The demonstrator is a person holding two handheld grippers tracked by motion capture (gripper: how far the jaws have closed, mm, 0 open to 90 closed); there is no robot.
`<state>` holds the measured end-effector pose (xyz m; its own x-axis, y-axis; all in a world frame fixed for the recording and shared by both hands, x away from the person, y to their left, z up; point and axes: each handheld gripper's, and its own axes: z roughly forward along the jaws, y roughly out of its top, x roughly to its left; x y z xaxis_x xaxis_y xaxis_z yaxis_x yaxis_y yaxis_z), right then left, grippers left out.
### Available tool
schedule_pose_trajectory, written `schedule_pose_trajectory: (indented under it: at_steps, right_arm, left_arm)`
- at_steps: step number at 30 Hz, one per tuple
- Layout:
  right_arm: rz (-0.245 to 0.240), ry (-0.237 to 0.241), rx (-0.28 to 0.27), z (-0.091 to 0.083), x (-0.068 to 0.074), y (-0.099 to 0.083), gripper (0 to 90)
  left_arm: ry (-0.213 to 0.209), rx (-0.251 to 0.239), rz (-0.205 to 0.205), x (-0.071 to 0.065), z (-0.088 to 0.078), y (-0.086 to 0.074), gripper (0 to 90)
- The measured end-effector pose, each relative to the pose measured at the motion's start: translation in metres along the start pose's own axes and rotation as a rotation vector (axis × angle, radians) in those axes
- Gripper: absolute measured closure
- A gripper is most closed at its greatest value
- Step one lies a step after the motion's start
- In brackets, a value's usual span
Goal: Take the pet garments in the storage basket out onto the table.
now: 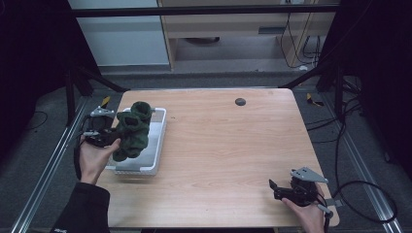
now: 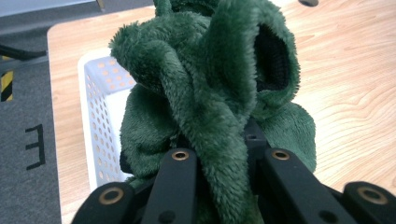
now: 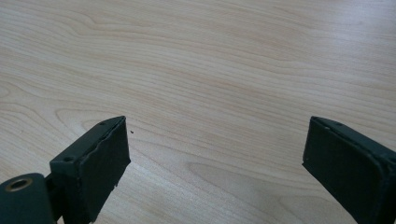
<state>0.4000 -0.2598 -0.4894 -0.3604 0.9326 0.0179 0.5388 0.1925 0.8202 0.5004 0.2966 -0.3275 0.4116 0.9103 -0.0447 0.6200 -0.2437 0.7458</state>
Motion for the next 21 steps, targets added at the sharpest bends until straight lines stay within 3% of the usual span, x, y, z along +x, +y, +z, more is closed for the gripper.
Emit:
schedule_pose_trajectory:
  at_steps: [11, 21]
  right_arm:
    - [0.003, 0.002, -0.005, -0.001, 0.000, 0.001, 7.7]
    - [-0.008, -0.004, -0.013, -0.001, 0.000, 0.001, 8.0]
  left_arm:
    - [-0.012, -0.021, 0.024, -0.010, -0.020, 0.016, 79.9]
    - [-0.046, -0.038, 0.068, -0.032, -0.029, 0.028, 79.8]
